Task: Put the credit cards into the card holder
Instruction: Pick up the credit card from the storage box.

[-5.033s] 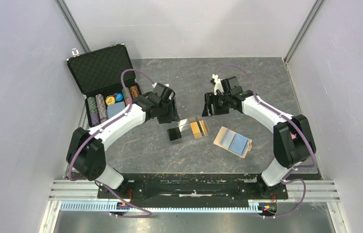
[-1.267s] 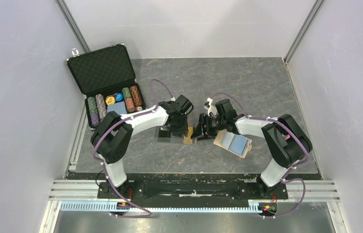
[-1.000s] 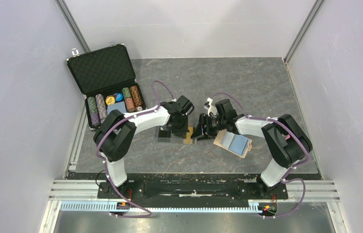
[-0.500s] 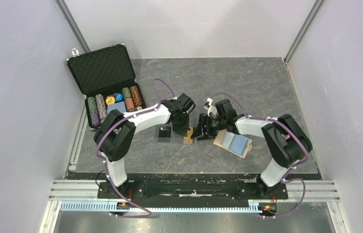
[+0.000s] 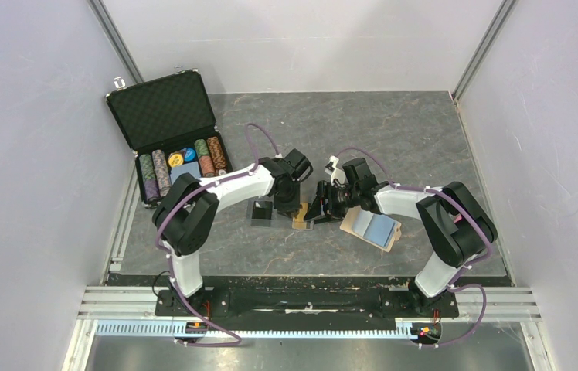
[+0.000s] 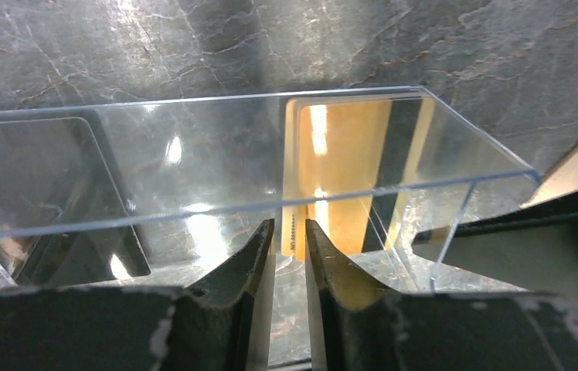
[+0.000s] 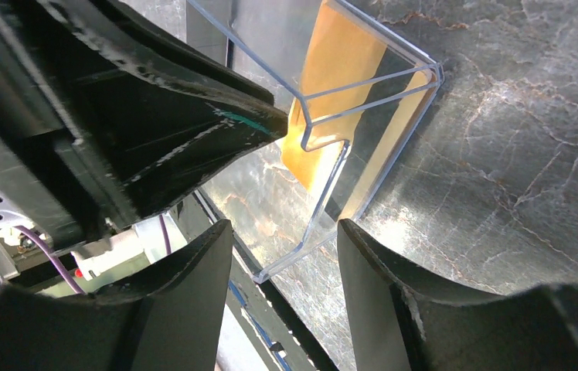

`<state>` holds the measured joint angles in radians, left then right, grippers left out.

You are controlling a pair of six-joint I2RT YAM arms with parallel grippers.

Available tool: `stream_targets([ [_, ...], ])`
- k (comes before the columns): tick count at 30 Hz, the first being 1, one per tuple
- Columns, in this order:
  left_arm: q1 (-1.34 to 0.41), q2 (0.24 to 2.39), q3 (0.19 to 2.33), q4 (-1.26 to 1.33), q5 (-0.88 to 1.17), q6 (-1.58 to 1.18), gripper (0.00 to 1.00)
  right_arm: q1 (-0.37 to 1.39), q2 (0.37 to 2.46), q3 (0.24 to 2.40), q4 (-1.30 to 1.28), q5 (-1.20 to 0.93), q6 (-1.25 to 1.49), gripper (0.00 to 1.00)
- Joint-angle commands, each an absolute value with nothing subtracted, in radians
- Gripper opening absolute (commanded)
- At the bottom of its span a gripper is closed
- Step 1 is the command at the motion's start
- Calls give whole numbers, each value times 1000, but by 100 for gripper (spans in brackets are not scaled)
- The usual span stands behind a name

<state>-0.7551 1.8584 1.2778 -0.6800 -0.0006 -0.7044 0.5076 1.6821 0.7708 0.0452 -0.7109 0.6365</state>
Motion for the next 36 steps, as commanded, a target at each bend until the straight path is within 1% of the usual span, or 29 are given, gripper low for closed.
stream_targets([
  [1,-761,1906,1307,-696,-18,-672,27,510,1685,770,81,-736,635,55],
  [4,-762,1927,1309,-676,23,-666,25,511,1684,771,81,-736,636,55],
  [7,-767,1937,1322,-670,47,-658,10,511,1685,772,80,-736,637,55],
  [10,-774,1919,1333,-670,44,-654,2,511,1687,773,81,-738,635,55],
  [17,-790,1889,1363,-702,15,-648,2,511,1686,773,81,-737,635,56],
  [22,-799,1885,1384,-730,4,-641,5,511,1686,773,81,-736,635,55],
  [28,-807,1876,1401,-751,-37,-634,6,511,1686,773,81,-734,635,55],
  [32,-809,1873,1413,-750,-21,-633,7,511,1685,772,81,-732,635,54],
  [34,-808,1861,1412,-728,-5,-637,11,510,1684,772,81,-730,635,54],
  [36,-808,1837,1398,-691,37,-646,18,510,1682,772,80,-727,635,54],
])
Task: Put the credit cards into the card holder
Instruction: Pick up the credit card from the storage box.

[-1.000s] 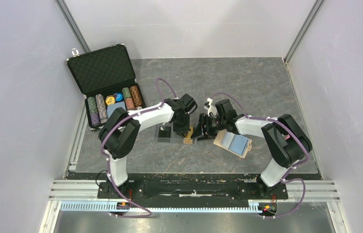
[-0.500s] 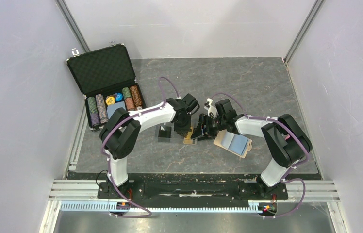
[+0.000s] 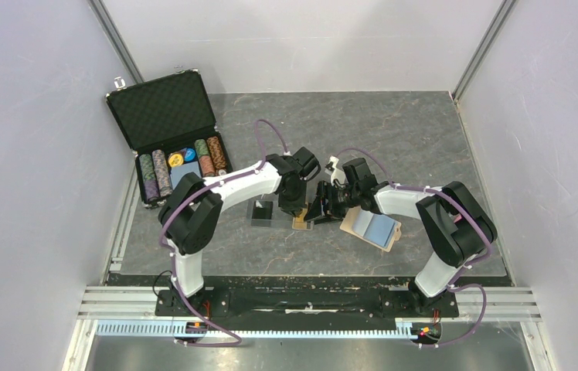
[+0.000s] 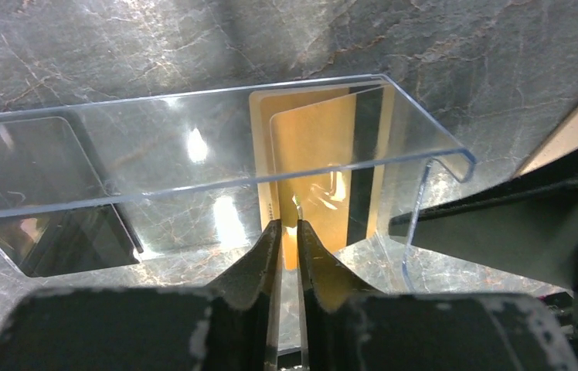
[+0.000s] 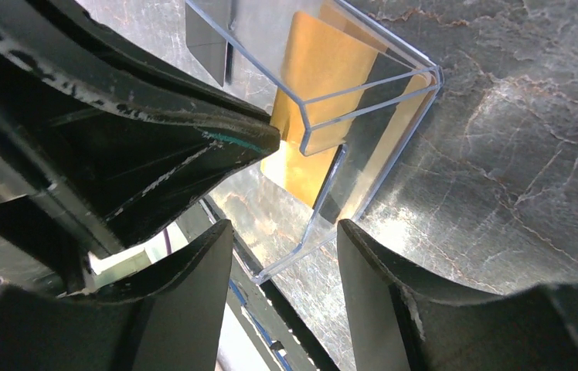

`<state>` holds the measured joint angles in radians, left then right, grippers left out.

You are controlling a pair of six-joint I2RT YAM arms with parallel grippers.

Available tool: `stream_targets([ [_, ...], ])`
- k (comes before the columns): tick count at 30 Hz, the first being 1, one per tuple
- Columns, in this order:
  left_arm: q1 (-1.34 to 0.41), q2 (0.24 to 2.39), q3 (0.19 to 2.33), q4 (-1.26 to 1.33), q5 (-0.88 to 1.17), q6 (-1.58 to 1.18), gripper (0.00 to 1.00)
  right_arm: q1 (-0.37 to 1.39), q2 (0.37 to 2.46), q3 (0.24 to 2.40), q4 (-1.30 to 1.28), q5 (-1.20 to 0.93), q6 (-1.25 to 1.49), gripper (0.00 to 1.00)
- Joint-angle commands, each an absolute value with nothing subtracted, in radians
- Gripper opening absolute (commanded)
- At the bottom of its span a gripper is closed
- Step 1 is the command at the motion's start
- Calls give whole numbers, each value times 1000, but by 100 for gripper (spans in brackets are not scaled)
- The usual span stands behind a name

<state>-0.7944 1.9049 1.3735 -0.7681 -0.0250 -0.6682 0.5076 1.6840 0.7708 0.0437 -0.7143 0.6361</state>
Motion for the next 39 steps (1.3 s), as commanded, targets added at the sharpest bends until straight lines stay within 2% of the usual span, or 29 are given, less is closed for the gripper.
stream_targets([
  [1,-808,1828,1392,-676,47,-654,20,511,1681,772,79,-726,634,54],
  [11,-805,1814,1339,-601,119,-675,20,511,1678,772,78,-721,634,54],
  [16,-804,1861,1339,-649,93,-677,19,509,1674,773,78,-721,634,54],
  [18,-801,1870,1333,-657,87,-677,15,509,1672,773,78,-721,632,54],
  [20,-799,1869,1325,-645,94,-678,4,507,1669,773,75,-720,633,54],
  [22,-798,1853,1319,-623,109,-678,2,505,1661,775,72,-714,628,55],
  [25,-796,1803,1322,-619,93,-668,2,494,1622,782,51,-683,603,60],
  [31,-782,1613,1281,-617,26,-649,2,446,1509,782,38,-660,557,79],
  [37,-772,1399,1172,-485,106,-636,3,338,1418,773,76,-818,532,84],
  [38,-770,1374,1148,-439,144,-636,7,316,1407,772,84,-862,532,84],
  [39,-764,1353,1133,-408,183,-644,8,298,1400,773,93,-898,535,84],
])
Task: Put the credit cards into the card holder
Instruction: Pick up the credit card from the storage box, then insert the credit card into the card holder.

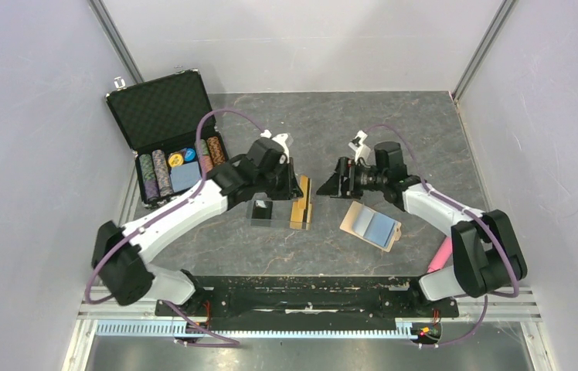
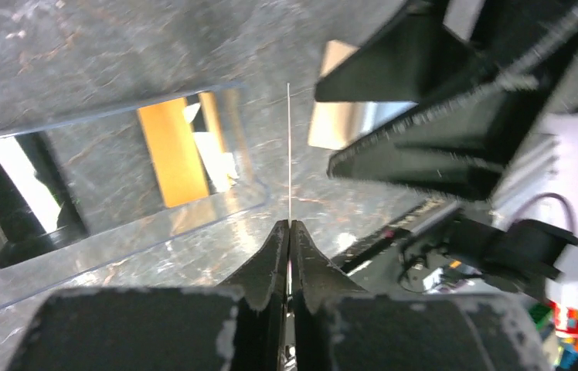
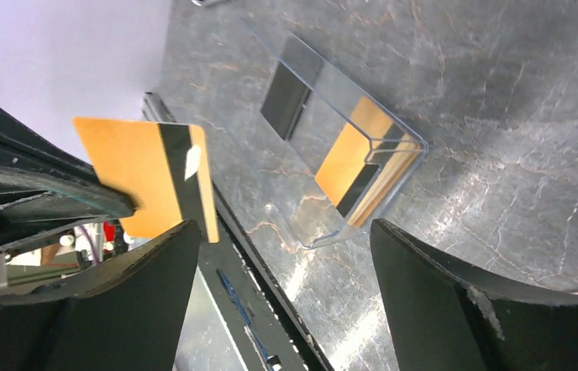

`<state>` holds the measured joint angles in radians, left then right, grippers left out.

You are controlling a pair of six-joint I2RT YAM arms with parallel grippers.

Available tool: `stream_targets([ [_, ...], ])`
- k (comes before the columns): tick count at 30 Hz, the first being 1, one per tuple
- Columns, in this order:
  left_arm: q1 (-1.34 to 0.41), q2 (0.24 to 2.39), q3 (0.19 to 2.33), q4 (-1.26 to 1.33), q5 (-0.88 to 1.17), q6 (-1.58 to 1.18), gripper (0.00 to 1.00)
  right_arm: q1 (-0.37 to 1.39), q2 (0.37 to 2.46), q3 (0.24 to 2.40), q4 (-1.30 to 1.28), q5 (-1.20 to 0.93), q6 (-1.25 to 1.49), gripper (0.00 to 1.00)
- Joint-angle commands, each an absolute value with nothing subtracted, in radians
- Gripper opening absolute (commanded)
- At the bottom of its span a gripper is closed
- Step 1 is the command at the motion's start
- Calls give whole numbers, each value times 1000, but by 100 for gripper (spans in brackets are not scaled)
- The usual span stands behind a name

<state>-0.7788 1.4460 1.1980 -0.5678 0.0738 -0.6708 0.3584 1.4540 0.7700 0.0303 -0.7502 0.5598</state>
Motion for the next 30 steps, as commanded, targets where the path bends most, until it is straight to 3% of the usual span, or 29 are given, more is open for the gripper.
stream_targets([
  [1,-757,1342,1114,-357,242,-650,7,281,1394,772,104,-942,542,83],
  [2,-746,1334,1098,-308,318,-656,2,267,1390,767,130,-993,561,81],
  [6,-733,1318,1047,-154,493,-698,2,226,1355,746,215,-1149,628,71],
  [11,-726,1287,970,28,546,-794,2,224,1262,669,384,-1144,751,69],
  [15,-723,1275,941,103,544,-834,2,224,1245,559,718,-1165,1003,60],
  [22,-713,1296,942,155,550,-865,2,224,1344,419,1501,-1128,1555,31],
  [25,-713,1313,950,157,569,-864,4,224,1418,419,1752,-1100,1734,12],
  [27,-713,1318,951,155,571,-863,7,224,1451,426,1804,-1106,1768,1],
  [30,-713,1322,953,149,569,-861,14,223,1447,428,1738,-1120,1722,0],
])
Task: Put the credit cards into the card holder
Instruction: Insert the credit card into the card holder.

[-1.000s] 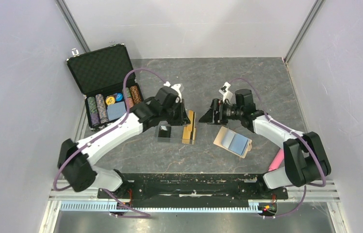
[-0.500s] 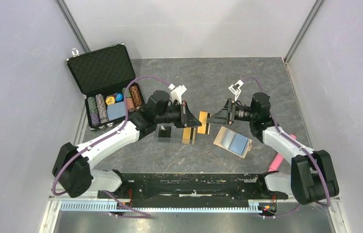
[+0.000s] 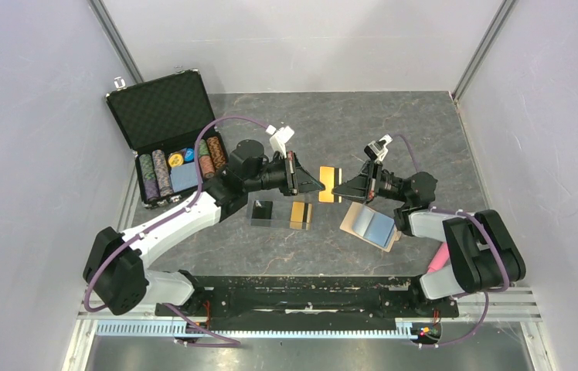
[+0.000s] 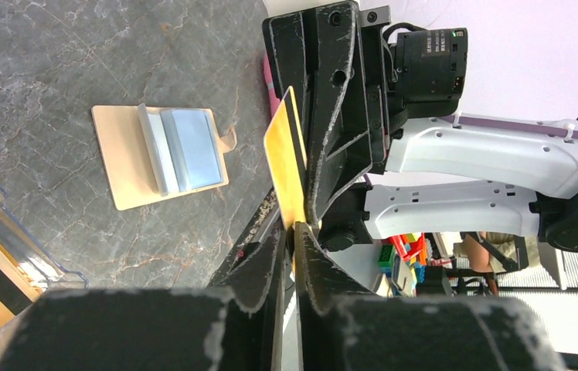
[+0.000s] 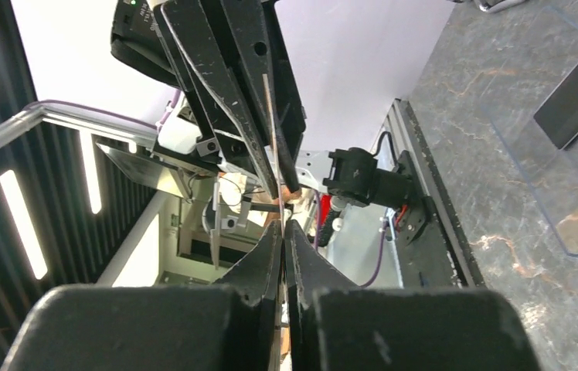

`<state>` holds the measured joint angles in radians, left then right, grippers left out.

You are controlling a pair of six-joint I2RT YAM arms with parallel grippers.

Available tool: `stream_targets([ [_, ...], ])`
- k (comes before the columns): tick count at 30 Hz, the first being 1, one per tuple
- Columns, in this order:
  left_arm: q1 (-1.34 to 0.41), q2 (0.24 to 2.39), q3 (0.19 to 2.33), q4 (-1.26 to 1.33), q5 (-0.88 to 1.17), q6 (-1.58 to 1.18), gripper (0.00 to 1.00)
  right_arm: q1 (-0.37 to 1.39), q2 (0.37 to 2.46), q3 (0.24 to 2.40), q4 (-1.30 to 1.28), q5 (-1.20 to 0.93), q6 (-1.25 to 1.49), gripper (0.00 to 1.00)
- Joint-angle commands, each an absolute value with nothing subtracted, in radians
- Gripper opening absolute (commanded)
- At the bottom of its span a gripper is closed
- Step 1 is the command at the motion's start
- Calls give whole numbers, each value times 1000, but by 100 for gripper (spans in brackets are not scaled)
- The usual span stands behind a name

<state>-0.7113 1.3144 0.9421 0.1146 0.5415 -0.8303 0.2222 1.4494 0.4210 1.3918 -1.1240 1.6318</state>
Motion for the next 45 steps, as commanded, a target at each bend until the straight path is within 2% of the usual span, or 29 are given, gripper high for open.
stream_targets([
  [1,-712,1326,956,147,569,-861,16,222,1436,426,1698,-1121,1692,0],
  [4,-713,1336,964,141,574,-857,25,224,1395,428,1529,-1117,1570,0],
  [10,-713,1370,987,166,610,-867,27,224,1308,434,1206,-1095,1328,0],
  [12,-713,1392,995,201,638,-883,25,224,1294,431,1160,-1127,1295,0],
  [15,-713,1423,1009,242,680,-904,3,217,1287,419,1141,-1082,1282,0],
  [16,-713,1429,1014,238,680,-904,2,210,1282,409,1128,-1075,1275,7],
  [17,-713,1430,1015,233,672,-901,2,201,1272,401,1093,-1064,1250,17],
  [19,-713,1425,1019,192,636,-880,2,176,1240,397,914,-1042,1135,35],
  [22,-713,1420,1045,64,557,-826,2,130,1169,476,319,-927,749,55],
  [25,-713,1431,1081,-82,494,-770,2,111,1156,598,-200,-671,403,67],
  [27,-715,1450,1105,-144,476,-745,2,98,1168,643,-374,-520,316,69],
  [30,-723,1495,1149,-243,456,-703,2,76,1172,675,-500,-338,254,73],
  [34,-757,1581,1224,-342,437,-660,2,60,1143,670,-562,-196,238,75],
  [41,-834,1762,1398,-410,467,-636,2,45,1142,689,-661,-55,209,78],
  [45,-875,1851,1496,-441,485,-627,2,44,1174,673,-669,-69,186,77],
])
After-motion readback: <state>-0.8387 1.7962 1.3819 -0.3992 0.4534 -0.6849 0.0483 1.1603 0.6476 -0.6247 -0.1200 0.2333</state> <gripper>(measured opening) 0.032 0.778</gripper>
